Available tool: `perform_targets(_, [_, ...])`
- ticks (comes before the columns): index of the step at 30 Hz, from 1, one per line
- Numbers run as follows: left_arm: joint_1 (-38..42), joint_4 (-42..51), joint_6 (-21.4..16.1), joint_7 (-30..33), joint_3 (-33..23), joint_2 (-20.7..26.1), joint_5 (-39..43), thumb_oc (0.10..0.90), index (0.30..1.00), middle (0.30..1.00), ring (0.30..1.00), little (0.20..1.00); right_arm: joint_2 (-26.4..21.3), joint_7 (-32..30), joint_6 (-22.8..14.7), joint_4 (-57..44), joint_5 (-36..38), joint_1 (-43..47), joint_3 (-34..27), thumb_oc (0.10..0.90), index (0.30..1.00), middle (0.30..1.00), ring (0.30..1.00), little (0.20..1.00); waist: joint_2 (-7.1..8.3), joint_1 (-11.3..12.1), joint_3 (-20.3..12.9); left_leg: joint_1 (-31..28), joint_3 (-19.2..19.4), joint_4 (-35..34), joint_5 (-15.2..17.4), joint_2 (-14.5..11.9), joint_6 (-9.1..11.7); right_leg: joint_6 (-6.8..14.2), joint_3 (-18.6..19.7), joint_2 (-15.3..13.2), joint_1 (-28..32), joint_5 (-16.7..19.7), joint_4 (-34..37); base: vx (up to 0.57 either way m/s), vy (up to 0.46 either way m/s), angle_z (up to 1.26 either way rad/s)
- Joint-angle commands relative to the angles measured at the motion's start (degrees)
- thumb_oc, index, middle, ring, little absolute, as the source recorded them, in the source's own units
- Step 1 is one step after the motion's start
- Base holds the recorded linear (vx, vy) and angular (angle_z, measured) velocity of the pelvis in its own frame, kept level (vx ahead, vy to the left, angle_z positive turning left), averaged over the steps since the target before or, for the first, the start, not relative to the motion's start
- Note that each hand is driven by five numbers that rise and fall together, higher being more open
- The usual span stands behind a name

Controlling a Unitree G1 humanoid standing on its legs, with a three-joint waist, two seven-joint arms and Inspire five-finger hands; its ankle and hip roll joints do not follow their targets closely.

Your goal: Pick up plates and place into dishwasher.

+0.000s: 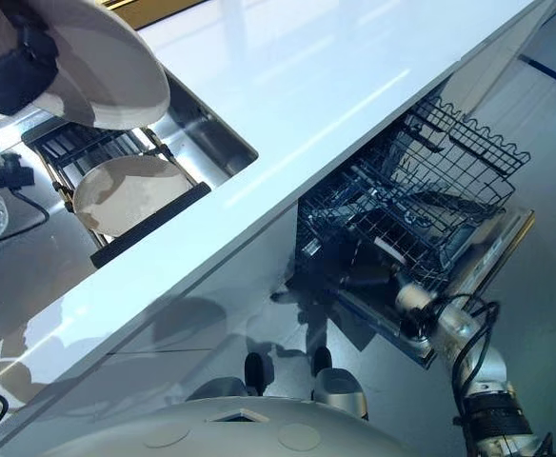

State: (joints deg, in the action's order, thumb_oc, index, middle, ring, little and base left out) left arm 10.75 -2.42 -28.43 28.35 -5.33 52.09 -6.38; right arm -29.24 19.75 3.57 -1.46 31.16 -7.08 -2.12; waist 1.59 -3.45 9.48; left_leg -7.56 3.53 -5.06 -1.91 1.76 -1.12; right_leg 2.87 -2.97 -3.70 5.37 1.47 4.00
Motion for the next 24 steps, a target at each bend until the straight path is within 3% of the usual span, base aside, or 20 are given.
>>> perform_targets(1, [1.4,5.0,-2.8,5.7,-3.7,-4.0,-4.8,0.1,0.3,0.3,0.3,0.2,-2.3,-24.8,-21.2,-6.8,-22.1,6.0,-10.4,0.8,0.9,0.9,0.9,0.9,-3.54,-1.7,-5.1,1.1,-1.2,1.3,6.0,2.2,-1.5,-0.6,-0.4,5.9,-3.2,-9.1,-8.5,0.0,0.011,-0.14])
perform_targets(3, [0.5,8.4,0.1,5.2,-3.3,-7.2,-6.2,0.1,0.3,0.3,0.3,0.2,-2.3,-31.5,-25.5,-11.0,-32.3,6.5,-13.4,0.8,0.9,0.9,0.9,0.9,-4.2,-2.2,-5.1,1.2,-0.9,1.6,6.2,2.2,-1.9,-0.7,0.4,6.4,-3.4,-9.2,-8.9,0.0,0.017,-0.11])
perform_targets(7, [4.0,9.3,4.2,3.9,0.2,-10.4,-7.7,0.1,0.3,0.3,0.3,0.2,-3.0,-32.2,-28.5,-16.5,-34.3,9.5,-13.1,0.8,0.9,0.9,0.9,0.9,-4.78,-2.3,-5.1,0.9,-0.6,2.0,6.5,2.2,-2.0,-0.7,1.1,6.8,-3.1,-9.8,-9.7,0.0,0.005,-0.17])
perform_targets(9, [6.2,9.0,5.6,3.7,2.4,-11.2,-7.9,0.1,0.3,0.3,0.3,0.2,-3.8,-26.7,-27.5,-17.7,-28.5,11.5,-11.7,0.8,0.9,0.9,0.9,0.9,-4.78,-2.2,-5.3,0.8,-0.6,2.0,6.6,2.2,-1.9,-0.7,1.0,6.8,-3.1,-10.0,-10.0,-0.01,-0.009,-0.13])
perform_targets(12, [9.0,8.0,6.2,2.5,5.5,-13.2,-8.1,0.1,0.3,0.3,0.3,0.2,-3.2,-10.1,-20.5,-19.0,-10.3,15.4,-6.9,0.8,0.9,0.9,0.9,0.9,-4.43,-1.7,-5.7,1.0,-0.7,1.9,6.3,2.1,-1.4,-0.7,0.3,6.6,-3.0,-10.2,-10.2,-0.02,-0.009,-0.03])
perform_targets(14, [9.7,6.9,5.1,3.1,7.4,-14.4,-9.7,0.1,0.3,0.3,0.3,0.2,-2.3,-6.4,-17.2,-18.5,-5.1,17.4,-3.6,0.8,0.9,0.9,0.9,0.9,-4.03,-1.1,-6.0,1.1,-1.1,1.8,6.2,2.2,-1.2,-0.8,-0.5,6.4,-3.0,-10.2,-10.2,-0.04,-0.024,0.03])
perform_targets(24, [16.2,1.8,7.5,9.4,16.4,-16.8,-16.1,0.1,0.3,0.3,0.3,0.2,0.8,-12.1,-20.1,-14.6,-4.1,26.5,5.0,0.8,0.9,0.9,0.9,0.9,-3.27,0.3,-7.1,0.9,-1.8,1.3,5.9,2.3,-0.9,-0.7,-2.2,6.0,-2.1,-9.8,-9.2,-0.01,-0.015,0.14])
